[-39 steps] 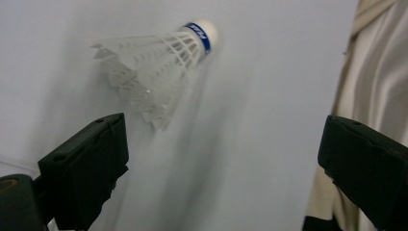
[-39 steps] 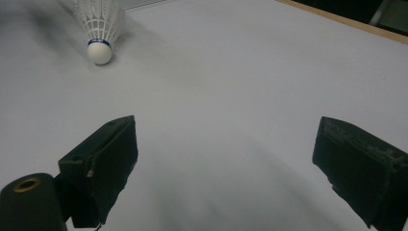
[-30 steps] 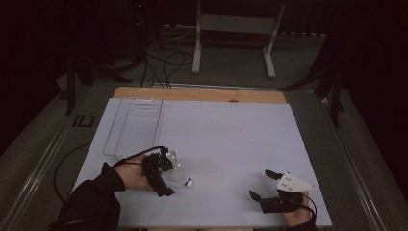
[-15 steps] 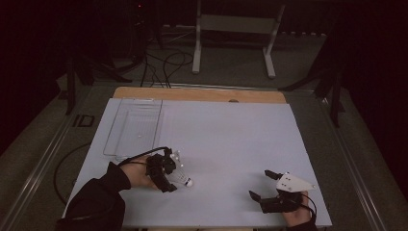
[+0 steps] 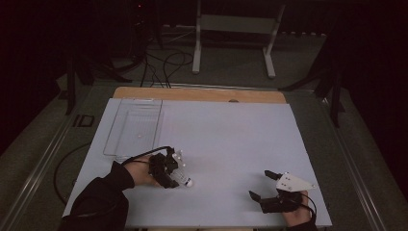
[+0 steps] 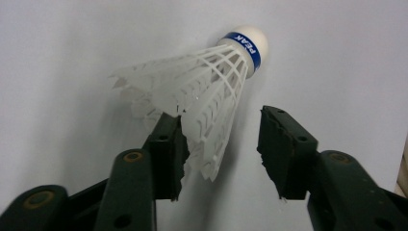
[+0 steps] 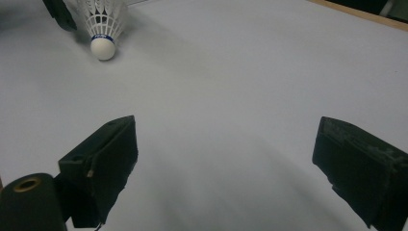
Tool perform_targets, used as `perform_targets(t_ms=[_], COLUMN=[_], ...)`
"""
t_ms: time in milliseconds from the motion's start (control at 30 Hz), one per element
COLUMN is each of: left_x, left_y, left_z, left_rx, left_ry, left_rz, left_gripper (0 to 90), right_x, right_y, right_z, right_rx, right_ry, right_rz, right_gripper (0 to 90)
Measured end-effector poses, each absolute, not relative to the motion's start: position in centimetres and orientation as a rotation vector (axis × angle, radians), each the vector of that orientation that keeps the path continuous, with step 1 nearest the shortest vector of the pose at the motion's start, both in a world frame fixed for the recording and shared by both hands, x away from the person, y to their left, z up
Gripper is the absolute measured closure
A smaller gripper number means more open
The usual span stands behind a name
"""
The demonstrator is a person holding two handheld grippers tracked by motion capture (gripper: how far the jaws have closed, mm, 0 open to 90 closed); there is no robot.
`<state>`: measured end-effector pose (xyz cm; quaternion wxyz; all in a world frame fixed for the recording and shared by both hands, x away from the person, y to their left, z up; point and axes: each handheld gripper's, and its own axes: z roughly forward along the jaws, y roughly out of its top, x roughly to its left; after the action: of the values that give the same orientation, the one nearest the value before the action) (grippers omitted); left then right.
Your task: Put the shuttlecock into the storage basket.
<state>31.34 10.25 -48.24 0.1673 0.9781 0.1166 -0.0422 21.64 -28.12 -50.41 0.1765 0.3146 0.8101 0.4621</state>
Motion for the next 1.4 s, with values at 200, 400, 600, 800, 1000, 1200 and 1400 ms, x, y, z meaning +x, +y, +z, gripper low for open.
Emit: perform_targets(t_ms=[200,400,600,800,1000,1200,1400], left_x=[31.5,31.5,31.6,31.4,31.1,31.0,30.8], left_y=[9.8,9.6,9.5,9.4,9.2,9.1,9.2], left_z=[-48.5,-48.6,-48.5,-48.1,-47.1,-46.5,-46.0], left_rx=[2.786,2.791,2.775,2.768,2.763,2.759,2.747], left_ry=[0.296,0.264,0.247,0.223,0.19,0.168,0.153], left_rz=[-0.13,-0.159,-0.196,-0.204,-0.192,-0.195,-0.221], left_gripper=[64.1,74.8,83.3,89.1,89.9,89.9,89.9], right_x=[21.7,21.7,21.7,21.7,21.7,21.7,21.7], right_y=[-28.1,-28.2,-28.2,-28.1,-28.1,-28.1,-28.1], right_z=[-50.4,-50.5,-50.4,-50.4,-50.4,-50.4,-50.4], right_rx=[0.895,0.898,0.897,0.894,0.896,0.893,0.893], right_ry=[2.3,2.302,2.302,2.302,2.3,2.3,2.299], right_rz=[1.301,1.299,1.302,1.302,1.303,1.305,1.304], right_gripper=[8.5,8.5,8.5,8.5,8.5,8.5,8.5])
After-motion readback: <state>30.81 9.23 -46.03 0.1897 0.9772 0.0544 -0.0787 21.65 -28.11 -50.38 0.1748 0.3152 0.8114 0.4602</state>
